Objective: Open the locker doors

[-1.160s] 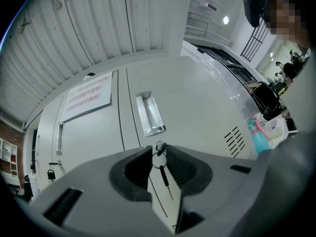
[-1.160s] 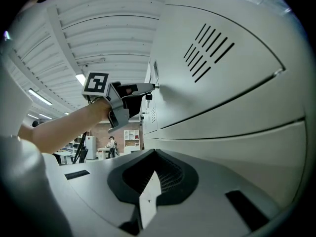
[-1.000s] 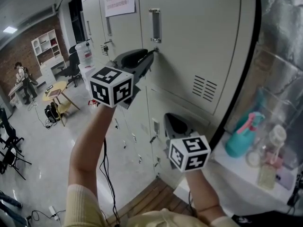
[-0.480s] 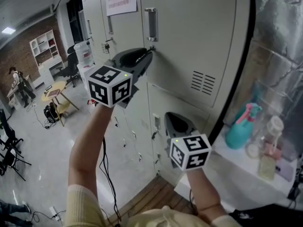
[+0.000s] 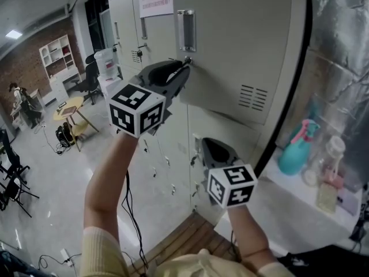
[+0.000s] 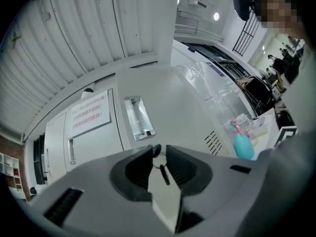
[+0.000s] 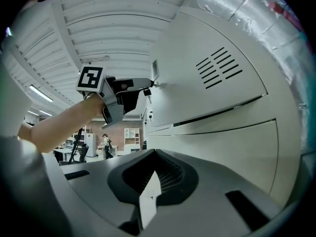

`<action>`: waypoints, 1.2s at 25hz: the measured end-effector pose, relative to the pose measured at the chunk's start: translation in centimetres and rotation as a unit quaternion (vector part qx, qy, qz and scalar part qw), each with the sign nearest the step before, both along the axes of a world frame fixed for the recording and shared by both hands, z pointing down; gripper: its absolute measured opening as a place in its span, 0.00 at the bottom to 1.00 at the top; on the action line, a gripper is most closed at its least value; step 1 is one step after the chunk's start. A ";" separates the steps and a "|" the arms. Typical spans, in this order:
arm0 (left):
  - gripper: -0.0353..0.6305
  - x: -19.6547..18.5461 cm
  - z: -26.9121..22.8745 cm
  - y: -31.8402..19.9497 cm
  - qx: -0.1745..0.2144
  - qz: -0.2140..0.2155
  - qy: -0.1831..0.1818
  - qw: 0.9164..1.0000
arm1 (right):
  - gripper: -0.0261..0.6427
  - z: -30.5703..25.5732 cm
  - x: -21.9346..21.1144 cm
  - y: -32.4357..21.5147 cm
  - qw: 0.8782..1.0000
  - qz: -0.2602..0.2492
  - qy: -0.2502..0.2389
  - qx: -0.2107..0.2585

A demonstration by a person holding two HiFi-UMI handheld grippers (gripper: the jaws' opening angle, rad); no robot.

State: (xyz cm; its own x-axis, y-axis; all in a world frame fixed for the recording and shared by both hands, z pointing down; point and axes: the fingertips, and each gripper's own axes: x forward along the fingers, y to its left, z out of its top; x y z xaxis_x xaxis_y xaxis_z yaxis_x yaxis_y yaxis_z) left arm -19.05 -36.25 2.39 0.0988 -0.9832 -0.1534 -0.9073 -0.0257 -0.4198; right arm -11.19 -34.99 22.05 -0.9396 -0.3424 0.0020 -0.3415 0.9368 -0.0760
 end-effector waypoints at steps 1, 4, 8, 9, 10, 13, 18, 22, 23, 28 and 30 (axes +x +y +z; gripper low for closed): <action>0.18 0.2 0.0 0.4 0.000 0.001 0.000 1.000 | 0.04 0.1 -0.1 0.3 1.000 -0.001 0.001 0.000; 0.18 0.8 0.1 1.5 0.001 0.007 -0.003 1.000 | 0.04 0.3 -0.3 1.4 1.000 -0.004 0.004 0.000; 0.18 1.6 0.1 2.7 0.003 0.012 -0.010 1.000 | 0.04 0.4 -0.4 2.5 1.000 -0.004 0.007 0.003; 0.18 1.7 0.2 2.9 0.003 0.013 -0.011 1.000 | 0.04 0.4 -0.4 2.6 1.000 -0.003 0.007 0.004; 0.18 1.9 0.2 3.0 0.002 0.014 -0.013 1.000 | 0.04 0.4 -0.4 2.8 1.000 -0.001 0.007 0.004; 0.18 2.3 0.3 3.7 0.002 0.014 -0.019 1.000 | 0.04 0.3 0.0 3.2 1.000 0.005 0.006 0.006; 0.18 3.4 0.3 4.8 0.005 0.011 -0.031 0.999 | 0.04 0.2 1.0 3.9 1.000 0.016 0.005 0.008; 0.18 4.6 0.4 6.0 0.007 0.014 -0.038 0.999 | 0.04 0.1 1.7 4.7 1.000 0.020 0.003 0.011; 0.18 4.9 0.4 6.4 0.008 0.014 -0.040 0.999 | 0.04 0.0 1.9 5.0 1.000 0.021 0.003 0.012; 0.18 6.9 0.3 8.2 0.012 0.019 -0.051 0.998 | 0.04 -0.1 2.7 6.6 1.000 0.021 0.005 0.018; 0.18 7.6 0.3 8.8 0.012 0.023 -0.055 0.998 | 0.04 -0.2 3.0 7.1 1.000 0.021 0.005 0.021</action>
State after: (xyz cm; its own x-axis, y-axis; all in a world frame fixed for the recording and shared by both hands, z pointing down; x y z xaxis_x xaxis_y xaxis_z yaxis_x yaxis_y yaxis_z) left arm -11.43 -27.48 2.72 0.1605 -0.9737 -0.1619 -0.8537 -0.0547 -0.5179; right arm -8.23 -27.91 21.82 -0.9246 -0.3809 -0.0041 -0.3805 0.9241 -0.0340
